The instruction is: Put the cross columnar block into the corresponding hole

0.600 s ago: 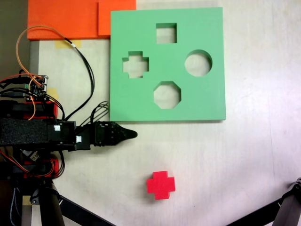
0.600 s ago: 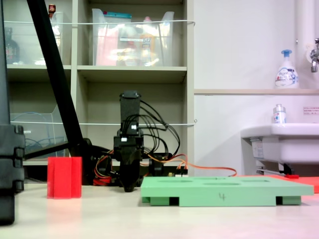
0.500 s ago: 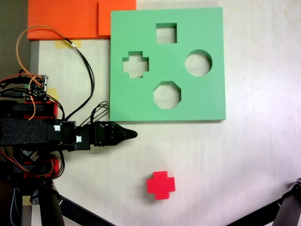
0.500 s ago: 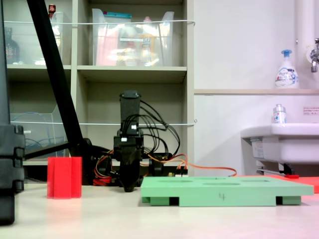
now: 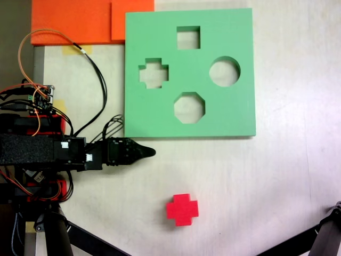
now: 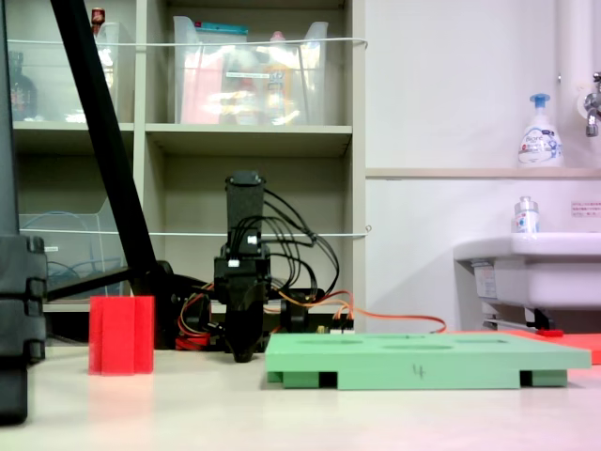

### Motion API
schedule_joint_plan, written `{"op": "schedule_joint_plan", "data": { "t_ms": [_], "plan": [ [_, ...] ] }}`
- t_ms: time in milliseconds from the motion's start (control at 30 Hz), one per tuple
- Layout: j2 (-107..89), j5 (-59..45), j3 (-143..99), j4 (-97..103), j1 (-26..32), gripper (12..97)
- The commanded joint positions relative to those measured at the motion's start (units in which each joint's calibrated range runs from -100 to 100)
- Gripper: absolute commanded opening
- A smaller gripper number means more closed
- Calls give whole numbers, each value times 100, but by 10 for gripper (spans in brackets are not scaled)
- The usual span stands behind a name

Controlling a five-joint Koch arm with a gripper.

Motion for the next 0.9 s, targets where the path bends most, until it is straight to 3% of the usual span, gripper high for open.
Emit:
{"op": "schedule_joint_plan", "data": {
  "t_ms": [0,467,667,867],
  "plan": [
    [-41,24,-118,-542,-24,487],
    [-41,464,-118,-561,-234,470],
    [-41,2652,-118,-282,-889,481],
    [-41,3487,301,-1967,-938,469]
  ]
}}
